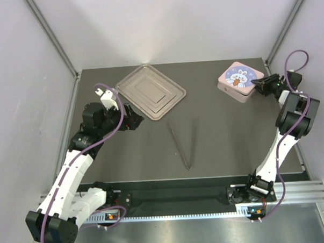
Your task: Pack the chocolate
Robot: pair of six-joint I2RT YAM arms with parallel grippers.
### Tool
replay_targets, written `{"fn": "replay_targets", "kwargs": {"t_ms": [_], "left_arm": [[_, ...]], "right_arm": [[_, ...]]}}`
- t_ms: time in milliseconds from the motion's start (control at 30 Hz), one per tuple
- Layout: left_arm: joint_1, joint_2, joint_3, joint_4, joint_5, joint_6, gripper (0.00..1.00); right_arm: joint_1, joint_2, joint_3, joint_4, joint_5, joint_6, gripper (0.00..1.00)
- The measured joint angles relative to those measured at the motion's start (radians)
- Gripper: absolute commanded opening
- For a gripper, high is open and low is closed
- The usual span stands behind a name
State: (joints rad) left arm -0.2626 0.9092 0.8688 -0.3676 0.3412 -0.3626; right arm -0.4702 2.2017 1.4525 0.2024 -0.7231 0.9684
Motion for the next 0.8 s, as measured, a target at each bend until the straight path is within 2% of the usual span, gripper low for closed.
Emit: {"fn": "replay_targets", "kwargs": {"t_ms": [800], "left_arm": [[0.000, -0.002, 0.000, 0.000, 0.000, 0.000, 0.90]], "right_arm": [[-0.033, -0.127, -0.025, -0.248, 0.143, -0.106, 0.38]]}}
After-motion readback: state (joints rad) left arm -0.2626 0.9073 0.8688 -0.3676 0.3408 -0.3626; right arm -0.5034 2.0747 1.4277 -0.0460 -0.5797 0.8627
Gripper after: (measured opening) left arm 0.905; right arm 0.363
